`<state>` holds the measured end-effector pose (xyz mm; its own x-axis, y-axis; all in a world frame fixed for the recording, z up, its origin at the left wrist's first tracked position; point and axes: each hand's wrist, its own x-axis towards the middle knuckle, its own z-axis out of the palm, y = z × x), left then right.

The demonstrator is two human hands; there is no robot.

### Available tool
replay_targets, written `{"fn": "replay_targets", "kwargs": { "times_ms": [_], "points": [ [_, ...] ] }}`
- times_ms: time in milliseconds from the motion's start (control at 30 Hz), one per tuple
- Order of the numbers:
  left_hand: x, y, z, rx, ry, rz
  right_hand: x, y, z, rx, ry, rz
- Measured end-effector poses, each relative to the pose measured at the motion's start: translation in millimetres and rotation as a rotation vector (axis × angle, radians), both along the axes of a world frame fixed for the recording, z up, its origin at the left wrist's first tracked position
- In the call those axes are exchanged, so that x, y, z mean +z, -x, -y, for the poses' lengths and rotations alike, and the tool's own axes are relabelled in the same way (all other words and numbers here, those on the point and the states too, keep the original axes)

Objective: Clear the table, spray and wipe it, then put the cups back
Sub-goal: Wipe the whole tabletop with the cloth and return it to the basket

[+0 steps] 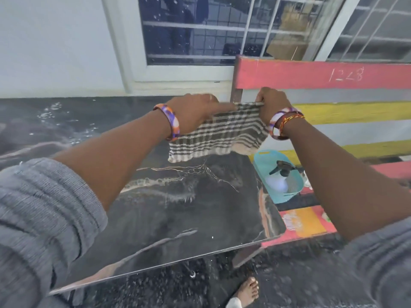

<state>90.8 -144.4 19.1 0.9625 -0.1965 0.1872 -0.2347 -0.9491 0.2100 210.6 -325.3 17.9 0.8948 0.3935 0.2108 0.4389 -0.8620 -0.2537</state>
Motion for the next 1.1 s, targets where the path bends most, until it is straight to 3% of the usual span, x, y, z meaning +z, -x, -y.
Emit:
{"fn": "replay_targets", "kwargs": {
  "times_ms": [67, 133, 267, 433, 567, 733, 800, 867, 1000, 1033, 1100],
  "points": [
    [-1, 3, 0, 0.008, -0.092, -0.028, 9, 5, -6, 0.008, -0.109, -0.017],
    [-4, -4, -2, 0.164, -0.107, -0.056, 23, 15, -11, 0.045, -0.189, -0.041],
    [7, -16, 3, 0.514, 0.35, 0.032, 39, 47, -18, 0.232, -0.256, -0.218],
    [22, -20, 36, 0.537, 0.707, 0.006, 4, 75, -22, 0.41, -0.333, -0.479],
    [9, -20, 43, 0.513, 0.855, -0.052, -9, 80, 3, 0.352, -0.63, -0.918],
    [-5, -20, 44, 0.492, 0.879, -0.057, -43, 66, 20, 0.014, -0.657, -1.331],
    [-12, -21, 50, 0.499, 0.956, -0.02, -62, 64, 17, -0.024, -0.672, -1.508],
    [-15, -23, 57, 0.501, 1.076, 0.014, -76, 64, 12, 0.024, -0.845, -1.658],
    [-9, -8, 73, 0.428, 1.014, 0.16, -62, 56, 2, 0.025, -1.509, -1.482],
    [-7, -2, 76, 0.364, 1.006, 0.157, -53, 54, 3, -0.024, -1.611, -1.367],
    [-3, 16, 73, 0.17, 0.937, 0.025, -35, 46, 8, -0.123, -1.573, -1.09]
  ]
}}
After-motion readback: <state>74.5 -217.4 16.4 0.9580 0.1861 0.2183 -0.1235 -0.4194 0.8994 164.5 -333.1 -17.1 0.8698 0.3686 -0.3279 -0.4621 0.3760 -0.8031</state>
